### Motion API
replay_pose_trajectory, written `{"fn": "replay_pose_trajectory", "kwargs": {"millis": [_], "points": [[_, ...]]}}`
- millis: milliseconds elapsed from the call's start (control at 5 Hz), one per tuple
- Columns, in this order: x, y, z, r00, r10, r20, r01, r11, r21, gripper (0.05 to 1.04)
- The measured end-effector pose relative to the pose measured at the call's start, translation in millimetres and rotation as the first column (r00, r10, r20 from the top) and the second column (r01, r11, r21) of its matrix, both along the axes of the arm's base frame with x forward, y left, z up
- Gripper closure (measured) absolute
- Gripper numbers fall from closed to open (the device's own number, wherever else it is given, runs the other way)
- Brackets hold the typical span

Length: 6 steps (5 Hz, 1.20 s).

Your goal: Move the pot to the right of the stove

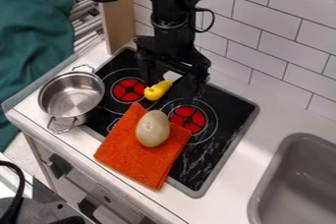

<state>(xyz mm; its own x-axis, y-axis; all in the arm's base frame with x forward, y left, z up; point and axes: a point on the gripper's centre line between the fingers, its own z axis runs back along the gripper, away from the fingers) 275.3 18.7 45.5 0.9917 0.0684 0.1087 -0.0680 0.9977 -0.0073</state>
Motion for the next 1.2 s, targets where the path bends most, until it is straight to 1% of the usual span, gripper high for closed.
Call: {"fn": "replay_pose_trajectory", "kwargs": {"millis": [200,400,600,800,1000,1200], "points": [[-4,0,-8.8,0.999,-0.004,-0.035,0.004,1.000,-0.003,0.075],[-8,25,-10.0,0.999,0.023,-0.048,-0.024,1.000,-0.015,0.075],[-17,64,-12.9,0.994,0.086,-0.071,-0.088,0.996,-0.018,0.075],[-25,99,-14.4,0.987,0.137,-0.085,-0.138,0.990,-0.004,0.075],[-33,114,-29.2,0.982,0.156,-0.105,-0.160,0.987,-0.028,0.075],[-37,113,-51.1,0.977,0.160,-0.142,-0.170,0.983,-0.069,0.075]]}}
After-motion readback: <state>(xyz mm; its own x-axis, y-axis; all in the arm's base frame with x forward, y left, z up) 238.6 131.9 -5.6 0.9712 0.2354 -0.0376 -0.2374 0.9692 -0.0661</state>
